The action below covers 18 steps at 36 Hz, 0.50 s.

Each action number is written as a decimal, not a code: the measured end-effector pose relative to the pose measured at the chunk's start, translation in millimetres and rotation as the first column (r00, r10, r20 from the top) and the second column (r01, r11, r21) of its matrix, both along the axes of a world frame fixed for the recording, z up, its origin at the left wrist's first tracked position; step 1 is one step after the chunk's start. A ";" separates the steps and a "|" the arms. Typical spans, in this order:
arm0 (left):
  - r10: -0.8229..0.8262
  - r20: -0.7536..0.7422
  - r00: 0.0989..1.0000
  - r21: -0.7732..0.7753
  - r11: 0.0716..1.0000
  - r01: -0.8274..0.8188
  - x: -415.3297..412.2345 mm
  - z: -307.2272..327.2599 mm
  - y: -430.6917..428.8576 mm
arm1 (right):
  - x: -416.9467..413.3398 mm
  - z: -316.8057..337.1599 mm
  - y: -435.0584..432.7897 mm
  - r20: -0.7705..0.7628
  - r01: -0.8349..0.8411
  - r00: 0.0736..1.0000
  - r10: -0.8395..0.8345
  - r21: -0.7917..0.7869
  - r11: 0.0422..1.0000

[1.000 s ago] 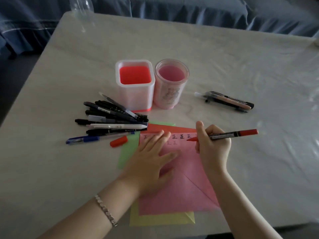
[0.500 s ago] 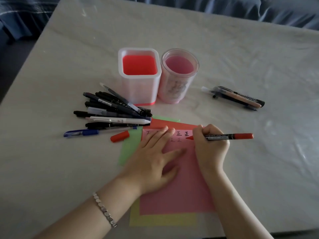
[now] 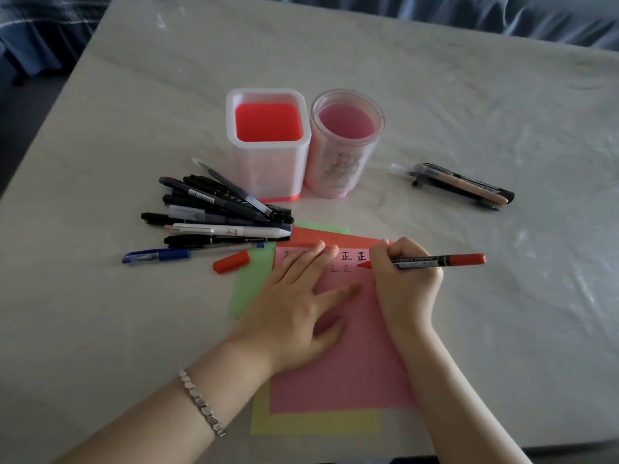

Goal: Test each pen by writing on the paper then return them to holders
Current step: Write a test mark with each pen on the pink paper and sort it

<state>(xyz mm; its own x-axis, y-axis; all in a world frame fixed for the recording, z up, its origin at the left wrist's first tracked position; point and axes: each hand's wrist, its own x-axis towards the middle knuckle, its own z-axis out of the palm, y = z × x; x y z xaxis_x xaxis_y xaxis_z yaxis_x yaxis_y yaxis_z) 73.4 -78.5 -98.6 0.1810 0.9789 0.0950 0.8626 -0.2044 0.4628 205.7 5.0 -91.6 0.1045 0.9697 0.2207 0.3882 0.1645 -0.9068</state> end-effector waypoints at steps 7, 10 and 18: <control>0.004 0.002 1.000 0.006 1.000 -0.004 -0.1 1.5 -0.3 | 1.1 0.7 0.3 -0.004 0.035 0.999 -0.035 0.019 0.999; 0.003 0.001 1.000 0.007 1.000 -0.003 0.4 1.3 -0.1 | 2.5 0.2 0.4 -0.028 0.019 0.999 -0.019 0.005 1.000; 0.005 -0.002 1.000 0.013 1.000 -0.005 0.3 2.1 0.2 | 3.0 -0.2 0.8 0.028 0.016 0.999 -0.015 -0.020 1.000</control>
